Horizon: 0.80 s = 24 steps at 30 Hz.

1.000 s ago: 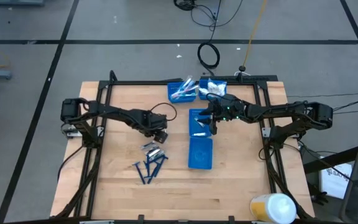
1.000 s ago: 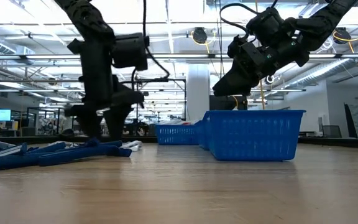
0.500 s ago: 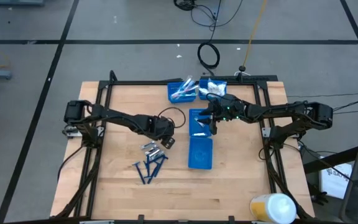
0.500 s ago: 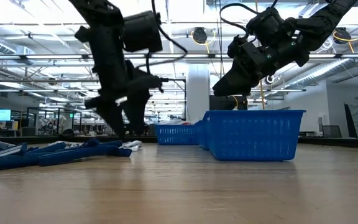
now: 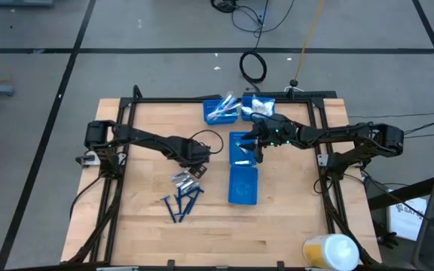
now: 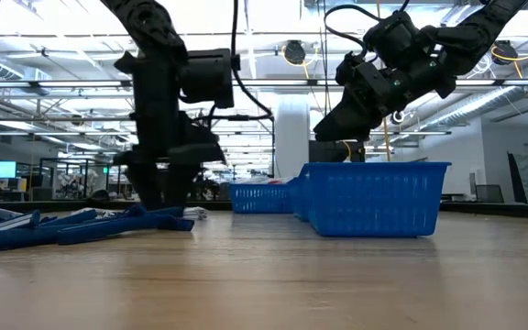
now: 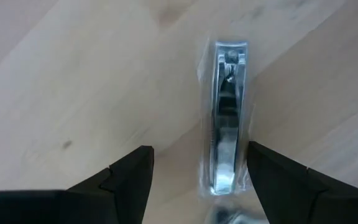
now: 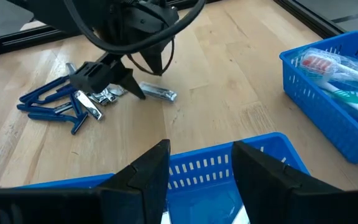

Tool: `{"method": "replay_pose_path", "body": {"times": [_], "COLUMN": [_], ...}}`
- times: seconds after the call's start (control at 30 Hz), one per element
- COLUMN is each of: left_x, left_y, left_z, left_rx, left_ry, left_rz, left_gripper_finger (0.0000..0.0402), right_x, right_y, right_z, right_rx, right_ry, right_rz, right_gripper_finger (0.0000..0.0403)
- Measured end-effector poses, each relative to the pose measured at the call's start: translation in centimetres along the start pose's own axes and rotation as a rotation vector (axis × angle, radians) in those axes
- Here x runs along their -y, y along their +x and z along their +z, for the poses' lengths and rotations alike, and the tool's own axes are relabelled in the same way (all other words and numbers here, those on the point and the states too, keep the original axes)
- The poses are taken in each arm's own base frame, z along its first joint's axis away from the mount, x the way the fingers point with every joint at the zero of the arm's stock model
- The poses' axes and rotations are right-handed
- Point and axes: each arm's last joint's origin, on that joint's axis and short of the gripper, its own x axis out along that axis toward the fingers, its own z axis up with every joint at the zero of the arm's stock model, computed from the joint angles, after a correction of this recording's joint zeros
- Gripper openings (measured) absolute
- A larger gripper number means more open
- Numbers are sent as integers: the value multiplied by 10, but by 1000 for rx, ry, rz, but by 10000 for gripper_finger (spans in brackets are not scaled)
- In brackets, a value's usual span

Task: Pick & Place Travel size toiletries
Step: Put the nail clipper into the center blue bin

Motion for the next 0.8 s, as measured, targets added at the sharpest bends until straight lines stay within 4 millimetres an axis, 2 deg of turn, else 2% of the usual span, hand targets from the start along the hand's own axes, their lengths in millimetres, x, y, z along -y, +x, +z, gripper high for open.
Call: {"method": "replay_pose_path", "body": {"times": [0.13,0.33,0.53,0.63,0.8], "left_x": [-1,8,10,9,10], "left_y": [0,1,2,4,4], "left_z": [-1,5,3,1,2], "left_rx": [-5,113,102,88,76], "left_ry": [11,186,186,164,148], "left_rz": [12,-21,-49,-60,-83], "left_gripper_finger": [255,255,245,208,103], "right_x": [0,0,0,0,0], "right_y": [0,0,0,0,0], "right_z": [0,0,0,0,0], "right_rx": [0,0,0,0,0], "right_ry": [-1,-1,0,0,0], "right_rz": [0,0,0,0,0], "right_gripper_finger": [161,161,161,161,161]}}
